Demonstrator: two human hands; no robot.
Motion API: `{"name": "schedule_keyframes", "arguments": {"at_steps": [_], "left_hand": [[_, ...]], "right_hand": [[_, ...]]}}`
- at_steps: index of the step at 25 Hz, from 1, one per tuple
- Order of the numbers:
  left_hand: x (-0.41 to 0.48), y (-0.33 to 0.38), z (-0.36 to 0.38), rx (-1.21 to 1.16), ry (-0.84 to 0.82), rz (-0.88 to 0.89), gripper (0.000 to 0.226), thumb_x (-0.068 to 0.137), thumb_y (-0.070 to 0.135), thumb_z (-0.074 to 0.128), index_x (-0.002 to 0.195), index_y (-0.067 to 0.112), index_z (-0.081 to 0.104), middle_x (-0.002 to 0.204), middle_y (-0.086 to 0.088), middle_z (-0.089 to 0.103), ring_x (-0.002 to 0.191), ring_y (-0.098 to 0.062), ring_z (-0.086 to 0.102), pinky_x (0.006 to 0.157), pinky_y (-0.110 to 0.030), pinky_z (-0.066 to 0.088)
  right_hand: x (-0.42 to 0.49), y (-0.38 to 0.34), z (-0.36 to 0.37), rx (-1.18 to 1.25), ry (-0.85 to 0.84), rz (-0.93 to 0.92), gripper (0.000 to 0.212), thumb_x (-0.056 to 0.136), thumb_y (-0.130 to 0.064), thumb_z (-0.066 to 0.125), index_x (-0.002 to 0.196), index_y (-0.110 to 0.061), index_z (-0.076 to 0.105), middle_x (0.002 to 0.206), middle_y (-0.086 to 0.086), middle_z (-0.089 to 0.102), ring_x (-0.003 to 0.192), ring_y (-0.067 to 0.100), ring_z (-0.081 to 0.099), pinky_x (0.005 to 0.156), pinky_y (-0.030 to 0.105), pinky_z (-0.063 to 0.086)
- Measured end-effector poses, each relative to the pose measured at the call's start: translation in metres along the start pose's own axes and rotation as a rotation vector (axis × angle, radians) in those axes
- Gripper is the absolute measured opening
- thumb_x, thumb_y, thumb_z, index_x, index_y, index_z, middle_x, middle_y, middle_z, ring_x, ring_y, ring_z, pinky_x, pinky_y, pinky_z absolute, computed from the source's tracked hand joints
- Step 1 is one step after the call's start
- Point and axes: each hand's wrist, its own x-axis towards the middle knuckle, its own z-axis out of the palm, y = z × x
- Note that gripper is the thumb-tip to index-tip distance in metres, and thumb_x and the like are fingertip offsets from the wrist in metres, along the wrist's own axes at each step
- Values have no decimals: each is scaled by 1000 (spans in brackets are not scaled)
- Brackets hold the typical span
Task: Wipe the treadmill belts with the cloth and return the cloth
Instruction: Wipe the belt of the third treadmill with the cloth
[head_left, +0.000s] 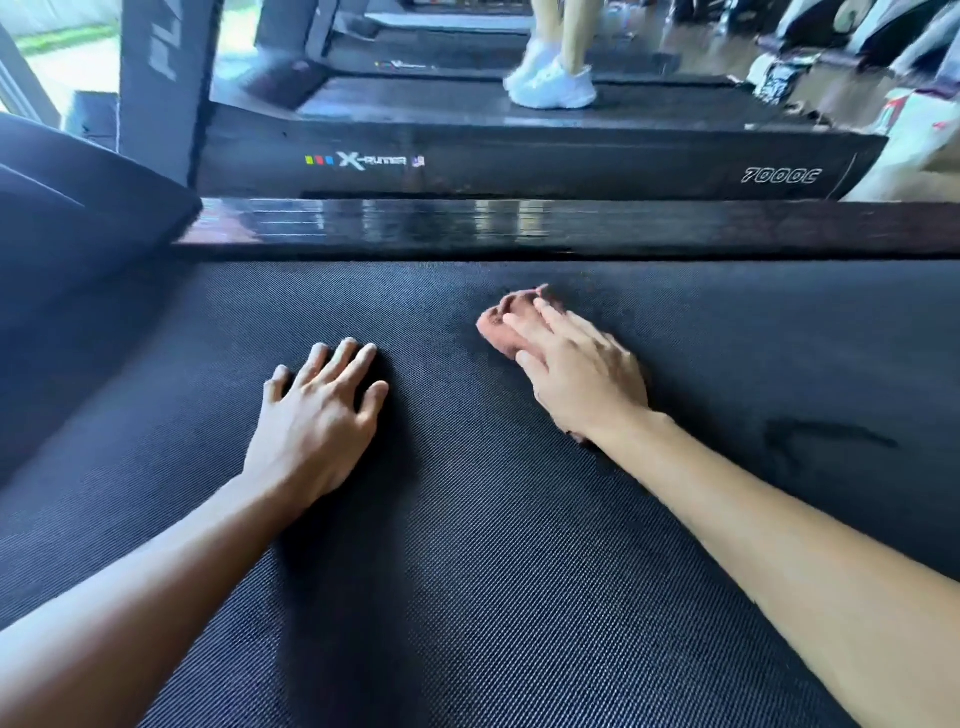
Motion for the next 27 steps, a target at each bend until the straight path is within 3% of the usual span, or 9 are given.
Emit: {"name": "schedule_keyframes", "arguments": {"at_steps": [2, 6, 9, 10, 13, 17, 21, 25, 27], "left_hand": [[1, 0, -1, -7, 3, -2, 52, 100, 47, 32, 149, 30, 32, 157, 10, 25, 146, -13, 18, 116, -47, 16], [0, -1, 0, -1, -10, -14, 53, 99, 48, 29, 149, 31, 30, 158, 11, 23, 146, -13, 15, 116, -45, 15], [0, -4, 1, 13, -2, -9, 53, 99, 48, 29, 149, 31, 31, 158, 11, 24, 146, -14, 17, 116, -46, 17], [1, -4, 1, 6, 7, -7, 52, 99, 48, 30, 148, 30, 32, 157, 11, 25, 146, -14, 18, 115, -46, 17], [1, -1, 3, -14, -7, -24, 51, 100, 46, 33, 149, 30, 32, 158, 11, 25, 147, -15, 16, 116, -46, 13], [-3, -3, 1, 22, -37, -28, 53, 100, 49, 25, 150, 30, 28, 157, 10, 24, 146, -17, 18, 116, -48, 15], [-23, 11, -8, 45, -182, -80, 58, 99, 50, 19, 152, 25, 21, 160, 6, 17, 146, -19, 13, 117, -52, 13], [-84, 56, -27, -26, -249, -95, 70, 96, 60, 14, 154, 22, 13, 162, 5, 6, 149, -18, -2, 120, -49, 1], [-129, 89, -32, -37, -197, -5, 77, 91, 64, 4, 154, 23, 14, 162, 6, 6, 150, -18, -1, 119, -47, -3]], "right_hand": [[-11, 7, -6, 62, -49, -149, 48, 98, -44, 46, 144, -50, 35, 158, -16, 24, 143, 13, 28, 116, 34, 23], [-10, 22, -18, 21, 0, 176, 49, 97, -41, 48, 144, -47, 36, 159, -12, 26, 142, 20, 32, 114, 36, 27], [-46, 8, -11, 4, -22, -119, 50, 97, -42, 49, 144, -51, 35, 158, -16, 25, 143, 16, 31, 115, 32, 24], [-49, 16, -19, 26, -36, -117, 50, 97, -42, 49, 143, -51, 34, 158, -17, 25, 143, 15, 31, 116, 31, 23], [-61, 21, -33, 41, 31, 197, 48, 96, -37, 52, 142, -46, 41, 157, -12, 30, 140, 19, 36, 113, 32, 28], [-137, -2, -31, -19, 49, -123, 48, 90, -41, 51, 139, -43, 49, 151, -8, 42, 134, 19, 46, 109, 35, 38], [-137, 19, -53, 18, 17, 255, 49, 93, -32, 59, 140, -38, 48, 155, -4, 36, 137, 25, 41, 111, 37, 32], [-203, 1, -51, -53, 101, -86, 52, 84, -34, 67, 134, -38, 56, 146, -4, 50, 128, 23, 53, 104, 38, 46], [-198, 17, -61, 20, 112, 104, 53, 82, -30, 73, 132, -36, 58, 145, -2, 50, 126, 26, 55, 101, 39, 46]]}}
